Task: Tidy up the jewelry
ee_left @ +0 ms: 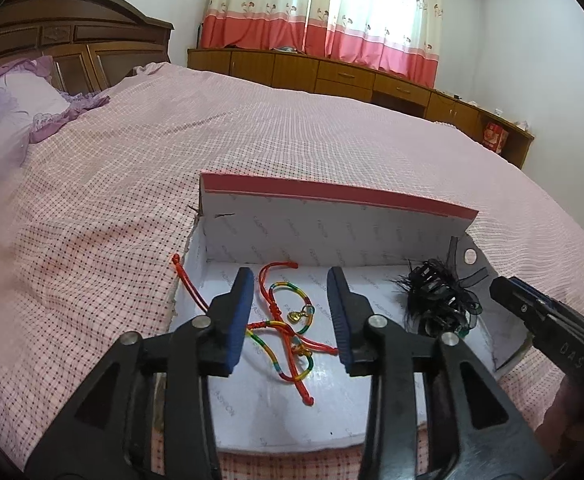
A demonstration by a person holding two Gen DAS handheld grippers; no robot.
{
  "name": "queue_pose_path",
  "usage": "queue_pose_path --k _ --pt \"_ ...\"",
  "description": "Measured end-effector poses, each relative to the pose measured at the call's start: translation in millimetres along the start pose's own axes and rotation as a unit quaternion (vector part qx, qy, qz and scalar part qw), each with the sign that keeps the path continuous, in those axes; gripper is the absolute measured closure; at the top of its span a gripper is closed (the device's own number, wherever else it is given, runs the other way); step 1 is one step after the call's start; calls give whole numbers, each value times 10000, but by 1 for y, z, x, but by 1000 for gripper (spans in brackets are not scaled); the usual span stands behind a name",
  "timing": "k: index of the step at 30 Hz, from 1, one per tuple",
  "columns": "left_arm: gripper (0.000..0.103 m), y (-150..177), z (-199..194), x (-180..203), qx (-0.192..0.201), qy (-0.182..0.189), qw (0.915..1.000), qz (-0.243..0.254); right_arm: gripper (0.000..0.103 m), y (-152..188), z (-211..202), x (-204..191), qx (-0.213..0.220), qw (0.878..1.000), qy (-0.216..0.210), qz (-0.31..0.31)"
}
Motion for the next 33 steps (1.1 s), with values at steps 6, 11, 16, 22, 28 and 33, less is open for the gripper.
queue_pose_path --k 6,11,16,22,28,33 --pt "70 -7 -21 2 48 109 9999 -10 68 -5 -17 -1 69 10000 -33 -30" --pt "68 -12 -43 3 105 131 9998 47 68 -13 -36 -4 202 9998 -67 -6" --pt "67 -16 -64 1 152 112 9998 80 68 -22 -62 -6 332 9993 -124 82" --pt "67 -12 -89 -2 122 126 9998 52 68 -23 -90 -11 398 9990 -163 111" --pt "66 0 -109 -6 83 110 9999 77 68 -13 -118 -16 380 9991 -148 71" --pt "65 15 -118 -11 -47 143 9999 17 66 5 -136 -22 261 9996 -129 16"
Point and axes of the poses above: each gripper's, at about its wrist camera, not at the fingertips, and z roughly the way its jaws point, x to its right, y to its underside, the point moved 9 cm from there along z, roughly the way its jaws point, and after that the axes turned 11 degrees about -z, right-handed, at the moved point
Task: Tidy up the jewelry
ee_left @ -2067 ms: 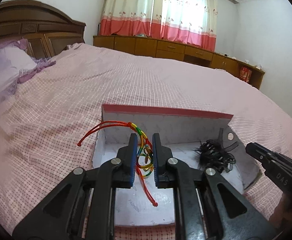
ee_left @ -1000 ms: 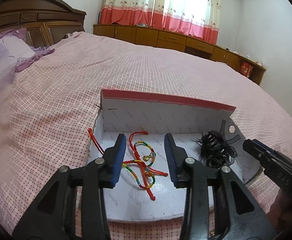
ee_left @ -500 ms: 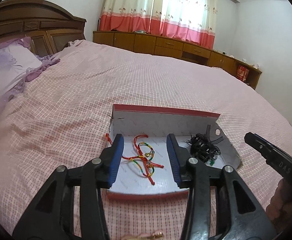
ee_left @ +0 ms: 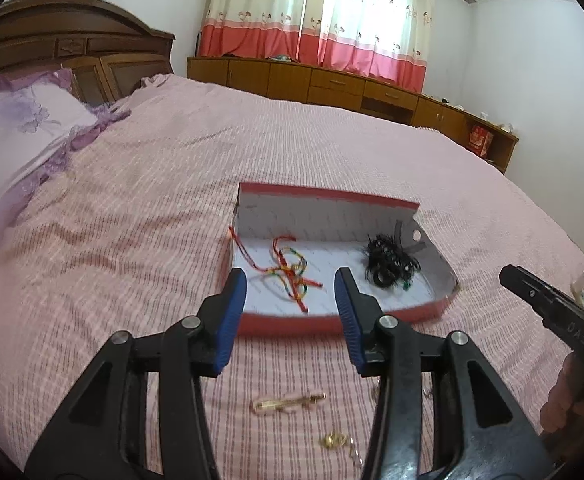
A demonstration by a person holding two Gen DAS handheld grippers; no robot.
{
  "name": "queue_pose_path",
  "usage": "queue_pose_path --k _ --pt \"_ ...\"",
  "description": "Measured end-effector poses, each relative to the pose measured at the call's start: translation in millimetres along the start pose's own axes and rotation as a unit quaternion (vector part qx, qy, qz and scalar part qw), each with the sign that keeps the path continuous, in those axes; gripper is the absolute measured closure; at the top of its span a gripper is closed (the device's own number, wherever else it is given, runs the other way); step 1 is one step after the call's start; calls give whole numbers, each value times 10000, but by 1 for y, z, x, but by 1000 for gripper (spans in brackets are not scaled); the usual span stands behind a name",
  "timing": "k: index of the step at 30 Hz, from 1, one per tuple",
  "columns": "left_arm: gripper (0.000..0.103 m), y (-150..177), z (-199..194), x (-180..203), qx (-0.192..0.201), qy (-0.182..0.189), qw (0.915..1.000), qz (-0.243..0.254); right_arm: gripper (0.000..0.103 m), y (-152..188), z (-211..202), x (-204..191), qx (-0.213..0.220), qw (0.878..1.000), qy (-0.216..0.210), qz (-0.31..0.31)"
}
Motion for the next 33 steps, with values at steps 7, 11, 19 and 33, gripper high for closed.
queue_pose_path --k 7,11,19,33 --pt "64 28 -5 -8 -158 -23 9998 -71 66 24 -14 -4 -81 10000 18 -23" --pt "64 43 -1 -11 -390 -21 9992 -113 66 38 -18 -4 -166 9999 3 -7" --pt "58 79 25 -22 -1026 -366 9937 -280 61 58 -20 -2 -313 9995 -12 103" --pt "34 110 56 -13 -1344 -491 9891 -352 59 87 -5 8 -652 9973 -28 326"
Point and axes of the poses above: each gripper's, at about its wrist camera, not at the fingertips, and z roughly the way its jaws point, x to its right, y to its underside, the point moved 9 cm from there along z, roughly the way its jaws point, and after that the axes turned 11 degrees about -z, right-handed, at the moved point
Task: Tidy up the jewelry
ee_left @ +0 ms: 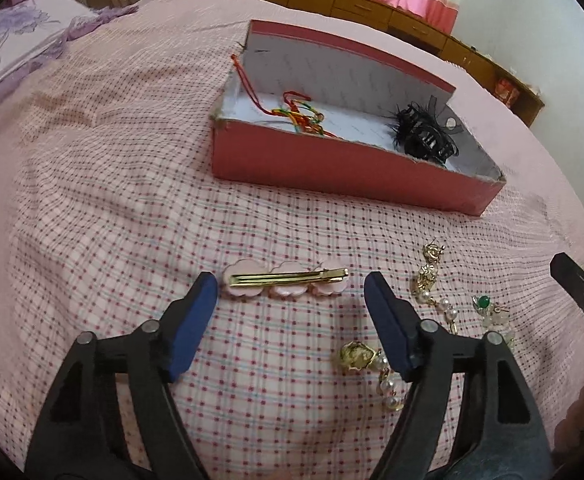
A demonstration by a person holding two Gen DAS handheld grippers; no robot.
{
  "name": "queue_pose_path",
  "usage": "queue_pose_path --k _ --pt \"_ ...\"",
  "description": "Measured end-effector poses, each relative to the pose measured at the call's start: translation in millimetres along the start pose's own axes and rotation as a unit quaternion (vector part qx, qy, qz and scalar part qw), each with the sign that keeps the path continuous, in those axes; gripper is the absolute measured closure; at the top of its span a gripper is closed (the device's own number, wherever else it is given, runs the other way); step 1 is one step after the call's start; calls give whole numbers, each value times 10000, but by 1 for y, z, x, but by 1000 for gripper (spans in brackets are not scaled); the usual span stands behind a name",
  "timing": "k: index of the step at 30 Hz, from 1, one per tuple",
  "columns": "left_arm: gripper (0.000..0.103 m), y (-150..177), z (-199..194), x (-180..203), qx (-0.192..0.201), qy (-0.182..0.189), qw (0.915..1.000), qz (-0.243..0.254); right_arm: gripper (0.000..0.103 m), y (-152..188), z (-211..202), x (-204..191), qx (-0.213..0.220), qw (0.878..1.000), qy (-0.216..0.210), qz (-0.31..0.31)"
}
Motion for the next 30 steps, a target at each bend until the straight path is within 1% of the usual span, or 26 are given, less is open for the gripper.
queue_pose_path --k 4,6,7,8,13,16,21,30 --pt "35 0 7 2 93 -202 9994 252 59 0 3 1 -39 10000 -22 21" --pt "36 -1 9 2 161 -239 9990 339 59 0 4 1 -50 10000 -25 5" --pt "37 -2 10 2 204 -247 9988 366 59 0 4 0 -56 10000 -28 1" --pt "41 -3 10 3 222 -253 9987 380 59 0 5 0 -66 10000 -33 -4" --pt "41 -6 5 2 275 -126 9987 404 59 0 11 -5 -110 9999 -51 -49" --pt "41 -10 -4 -1 307 -23 9990 333 59 1 17 -11 -196 9997 -159 -16" --pt "41 -21 -25 -6 464 125 9985 251 59 3 28 -34 -346 9987 -345 -129" --pt "41 -30 -34 -18 545 132 9983 171 59 12 57 -82 -688 9949 -640 -373"
Point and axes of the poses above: each gripper's, at about its wrist camera, not at the fingertips, and z roughly the way its jaws point, x to its right, y to its underside, the point moved 9 cm from there along z, roughly the way its jaws point, and after that the axes turned 11 degrees about -z, right-handed, at the moved point
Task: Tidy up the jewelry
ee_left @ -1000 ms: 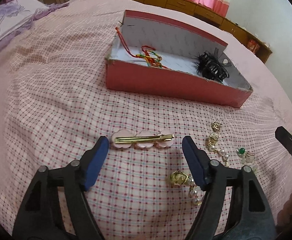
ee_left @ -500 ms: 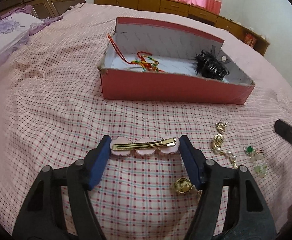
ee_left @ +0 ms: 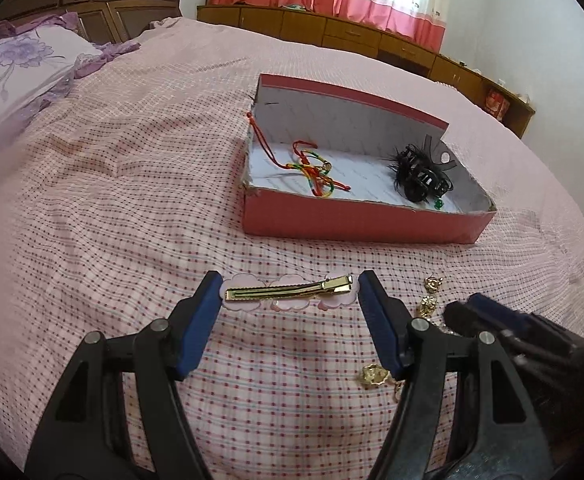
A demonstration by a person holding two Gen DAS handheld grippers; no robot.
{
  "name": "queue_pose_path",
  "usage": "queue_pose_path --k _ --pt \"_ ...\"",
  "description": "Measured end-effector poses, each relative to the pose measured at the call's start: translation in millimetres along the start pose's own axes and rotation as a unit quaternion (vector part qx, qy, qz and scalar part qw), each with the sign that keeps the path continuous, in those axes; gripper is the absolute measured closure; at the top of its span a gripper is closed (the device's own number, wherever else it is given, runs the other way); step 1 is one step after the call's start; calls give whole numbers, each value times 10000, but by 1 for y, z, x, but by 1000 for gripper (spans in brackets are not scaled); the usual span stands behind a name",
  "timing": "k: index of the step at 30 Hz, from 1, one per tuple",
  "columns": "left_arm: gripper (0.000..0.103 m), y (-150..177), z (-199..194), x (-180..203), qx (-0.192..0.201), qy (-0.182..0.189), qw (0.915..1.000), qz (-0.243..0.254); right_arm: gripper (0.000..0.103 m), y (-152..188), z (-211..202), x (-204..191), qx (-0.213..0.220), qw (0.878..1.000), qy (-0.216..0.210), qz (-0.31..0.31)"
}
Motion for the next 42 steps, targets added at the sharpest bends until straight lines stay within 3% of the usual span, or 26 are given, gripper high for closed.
queue_pose_path --k 11,13,18,20,31,42 --pt "41 -6 -2 -11 50 40 9998 -193 58 14 34 -26 -295 9983 123 -491" --pt "41 -6 -2 -11 51 46 9998 -201 61 16 36 -25 -277 9981 163 -521" --pt "41 -7 -3 -11 65 43 9997 -213 89 15 40 -21 -267 9978 292 -532" --pt "41 -7 -5 -10 72 50 9997 -208 94 15 39 -22 -257 9978 281 -540" --pt "41 -9 -18 4 224 86 9997 -86 94 11 7 -20 54 9986 100 -516" --pt "41 -17 -37 22 428 201 9989 68 94 -13 -43 -12 671 9966 96 -460"
Point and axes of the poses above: each gripper's, at about its wrist camera, not at the fingertips, and z roughly the way its jaws point, x to its right, y to its underside, the point moved 9 cm from there along z, roughly the way its jaws point, and after that the axes turned 11 degrees about -z, right-handed, at the moved point
